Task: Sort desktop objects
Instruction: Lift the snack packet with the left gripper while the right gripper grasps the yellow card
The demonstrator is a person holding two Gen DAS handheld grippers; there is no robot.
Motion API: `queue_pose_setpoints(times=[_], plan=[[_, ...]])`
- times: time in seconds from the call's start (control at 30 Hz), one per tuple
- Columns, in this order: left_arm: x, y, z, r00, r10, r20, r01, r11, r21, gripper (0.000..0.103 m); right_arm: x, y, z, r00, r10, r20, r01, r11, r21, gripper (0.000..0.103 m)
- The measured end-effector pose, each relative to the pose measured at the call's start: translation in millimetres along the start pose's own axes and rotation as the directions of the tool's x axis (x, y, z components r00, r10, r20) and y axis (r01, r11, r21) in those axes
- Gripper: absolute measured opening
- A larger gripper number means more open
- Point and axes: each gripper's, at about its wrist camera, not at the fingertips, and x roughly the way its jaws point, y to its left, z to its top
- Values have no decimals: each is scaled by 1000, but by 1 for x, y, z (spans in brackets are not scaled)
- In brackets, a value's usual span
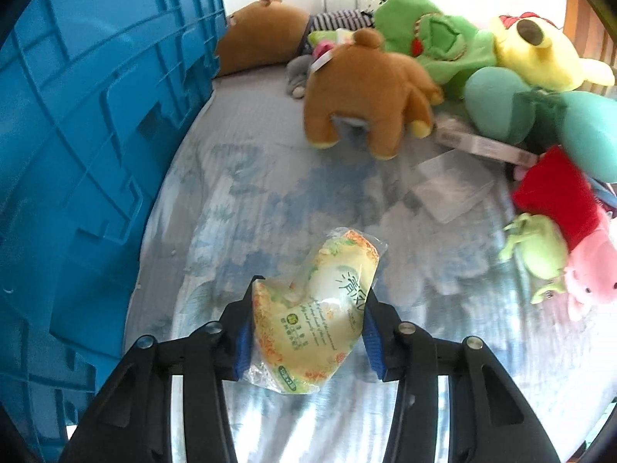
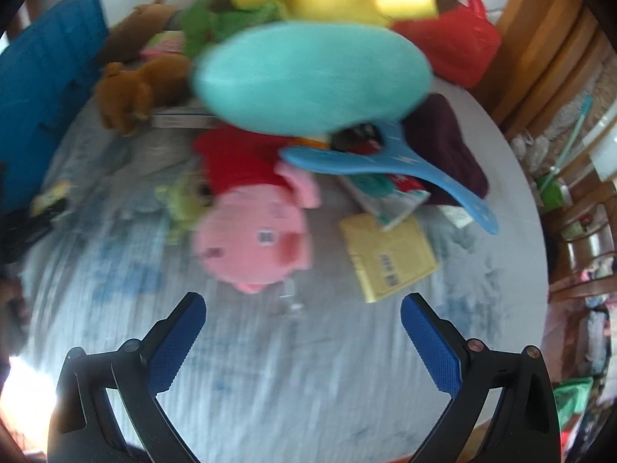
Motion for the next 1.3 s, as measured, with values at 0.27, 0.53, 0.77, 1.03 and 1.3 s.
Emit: queue_pose_setpoints(times=[0.27,0.53,0.77,1.03,1.3], plan=[[-10,-28,5,1000,13,-3,-13,1000,19,45,82,-59,3,998,-68,-11,68,996,-49,102],[-15,-54,8,998,52,-24,-51,999,15,45,133,-90,18,1000,-5,-7,3,984,-180,102],[-18,-77,14,997,68,-23,-68,998,5,45,156,-97,23,994,98,-38,-104,957,-270,103],[-33,-90,21,997,82,-5,-82,997,-1,45,154,-99,26,988,137,-64,-149,958,-245,101],[-76,-88,31,996,64,57,-63,998,-22,45,106,-99,26,991,128,-48,-136,959,-250,101]])
